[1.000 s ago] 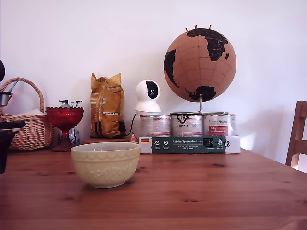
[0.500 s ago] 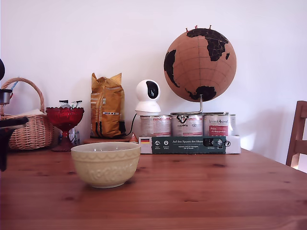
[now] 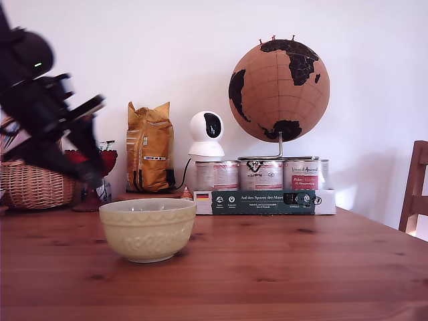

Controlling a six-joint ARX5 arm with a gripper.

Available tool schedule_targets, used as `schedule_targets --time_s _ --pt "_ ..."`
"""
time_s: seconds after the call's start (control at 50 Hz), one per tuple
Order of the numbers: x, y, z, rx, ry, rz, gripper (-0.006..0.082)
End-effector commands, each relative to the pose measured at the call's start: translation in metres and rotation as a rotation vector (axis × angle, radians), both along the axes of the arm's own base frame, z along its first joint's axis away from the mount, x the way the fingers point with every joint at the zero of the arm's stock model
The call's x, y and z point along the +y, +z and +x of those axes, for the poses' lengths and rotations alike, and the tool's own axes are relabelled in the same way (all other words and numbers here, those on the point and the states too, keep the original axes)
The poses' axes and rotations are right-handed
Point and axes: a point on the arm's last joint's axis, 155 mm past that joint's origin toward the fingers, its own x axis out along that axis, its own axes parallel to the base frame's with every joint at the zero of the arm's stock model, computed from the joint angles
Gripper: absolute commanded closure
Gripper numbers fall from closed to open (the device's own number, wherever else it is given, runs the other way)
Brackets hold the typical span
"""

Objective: Pick the grey coffee capsule and place it inside the green bowl

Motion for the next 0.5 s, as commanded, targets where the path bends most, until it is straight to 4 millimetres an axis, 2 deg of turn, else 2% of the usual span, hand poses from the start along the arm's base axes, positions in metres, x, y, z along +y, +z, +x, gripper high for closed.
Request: schedule_targets --time_s 0.0,0.24,0.34,0.48 --pt "-0.017 0.003 -0.009 0.008 -0.040 -0.004 0.0531" --pt "-0.063 0.010 -0.037 0.043 -0.163 0.017 0.0531" --pt "-0.071 0.006 -0.049 0.066 -0.196 0.048 0.0531" --pt "-0.069 -0.008 -0.067 0.106 -0.220 0.160 0.0529"
